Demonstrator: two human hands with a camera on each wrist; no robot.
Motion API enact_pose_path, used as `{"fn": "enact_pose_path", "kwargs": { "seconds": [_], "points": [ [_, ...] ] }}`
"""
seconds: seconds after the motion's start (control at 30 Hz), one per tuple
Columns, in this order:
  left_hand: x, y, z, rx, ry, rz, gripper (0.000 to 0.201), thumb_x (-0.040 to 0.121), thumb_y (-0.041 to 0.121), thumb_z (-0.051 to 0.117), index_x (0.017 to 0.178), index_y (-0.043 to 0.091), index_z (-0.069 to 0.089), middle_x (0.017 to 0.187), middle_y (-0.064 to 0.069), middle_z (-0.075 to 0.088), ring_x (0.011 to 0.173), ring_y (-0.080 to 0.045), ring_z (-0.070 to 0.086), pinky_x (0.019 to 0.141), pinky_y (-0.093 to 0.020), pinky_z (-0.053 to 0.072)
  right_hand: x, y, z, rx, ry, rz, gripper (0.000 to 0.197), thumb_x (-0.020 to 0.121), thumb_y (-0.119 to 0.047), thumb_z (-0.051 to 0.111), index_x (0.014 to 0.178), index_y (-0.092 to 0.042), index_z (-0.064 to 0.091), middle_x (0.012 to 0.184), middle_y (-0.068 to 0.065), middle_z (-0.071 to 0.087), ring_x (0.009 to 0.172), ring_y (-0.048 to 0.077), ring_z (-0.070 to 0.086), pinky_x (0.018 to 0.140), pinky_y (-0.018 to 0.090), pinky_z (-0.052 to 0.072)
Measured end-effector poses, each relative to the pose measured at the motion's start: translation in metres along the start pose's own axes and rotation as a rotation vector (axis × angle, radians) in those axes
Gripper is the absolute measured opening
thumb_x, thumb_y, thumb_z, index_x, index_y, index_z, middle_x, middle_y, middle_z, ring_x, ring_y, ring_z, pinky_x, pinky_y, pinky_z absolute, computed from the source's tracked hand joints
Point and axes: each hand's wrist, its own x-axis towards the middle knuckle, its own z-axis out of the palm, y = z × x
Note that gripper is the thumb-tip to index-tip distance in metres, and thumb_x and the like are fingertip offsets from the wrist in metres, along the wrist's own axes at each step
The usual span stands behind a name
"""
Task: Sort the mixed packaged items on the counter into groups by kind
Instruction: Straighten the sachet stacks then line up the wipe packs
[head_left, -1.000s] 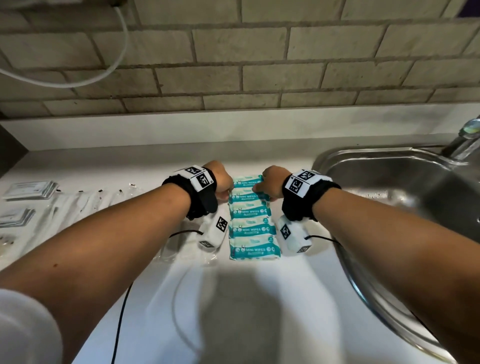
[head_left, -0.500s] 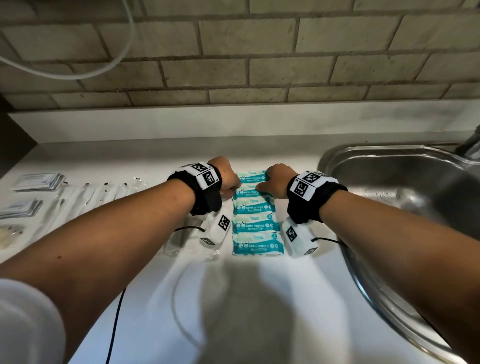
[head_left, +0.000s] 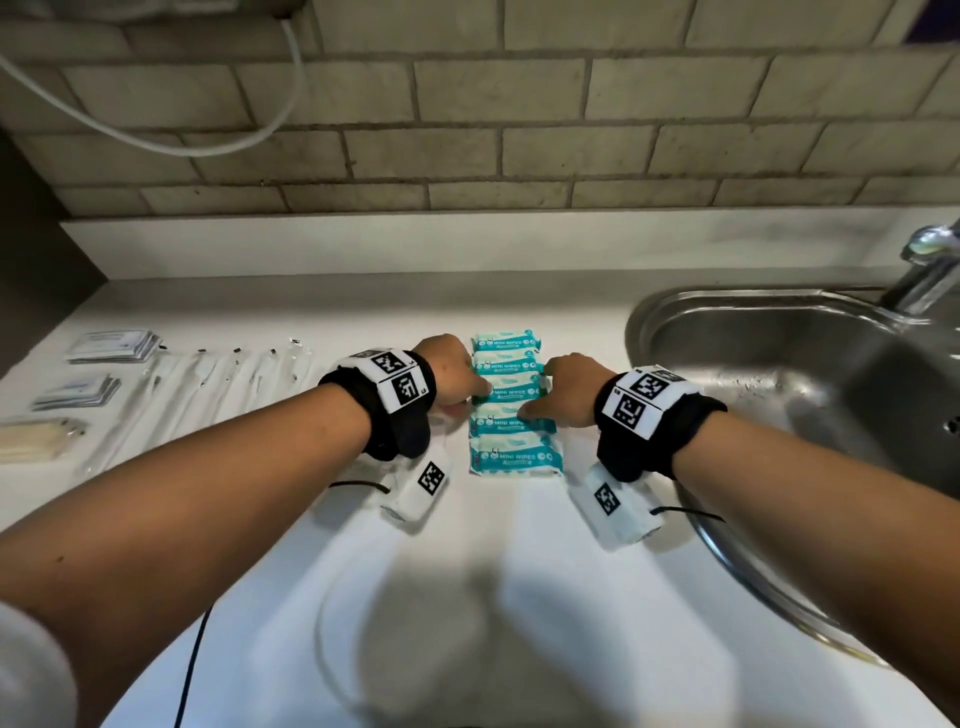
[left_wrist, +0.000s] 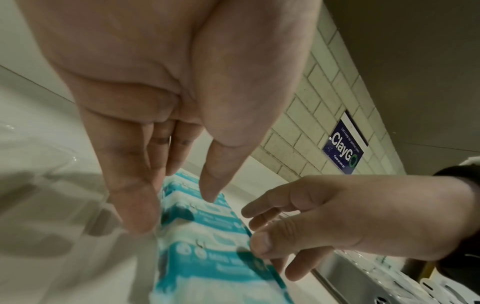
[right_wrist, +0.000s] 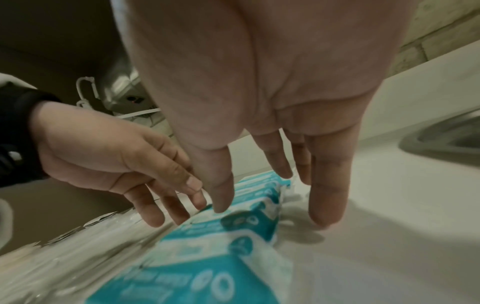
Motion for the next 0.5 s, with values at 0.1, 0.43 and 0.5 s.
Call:
{"fn": "enact_pose_path", "kwargs": {
  "seconds": [0.1,0.43,0.5],
  "points": [
    [-0.013,-0.003,0.006,-0.018,-0.016,0.011,0.016,0.081,0.026,0.073,0.093,0.014,0.072,0.092,0.000,0.076,0.081,-0.016,0.072,0.083,-0.033,0.058,-0.017,-0.002,0.005,0.015,-0.005,-0.010,0.044,0.087,-0.040,0.064,0.120,-0.011,0.060,0.120,0.007,0.064,0.109,0.024,0.060,0.085,0.028,0.047],
    [-0.046,-0.007,0.025,0.045,0.000,0.089,0.014,0.080,0.019,0.073,0.079,0.023,0.060,0.069,0.010,0.062,0.059,-0.002,0.056,0.046,-0.016,0.037,-0.038,-0.012,0.026,-0.032,0.023,0.001,0.046,0.083,-0.036,0.070,0.120,-0.013,0.056,0.118,0.006,0.064,0.104,0.023,0.062,0.076,0.026,0.044],
    [-0.049,-0.005,0.024,0.049,-0.007,0.102,0.015,0.081,0.021,0.073,0.086,0.024,0.059,0.073,0.009,0.062,0.061,-0.002,0.056,0.048,-0.017,0.037,-0.041,-0.014,0.026,-0.034,0.024,0.016,0.046,0.083,-0.037,0.070,0.119,-0.013,0.056,0.118,0.006,0.065,0.103,0.022,0.062,0.075,0.026,0.045]
  ]
}}
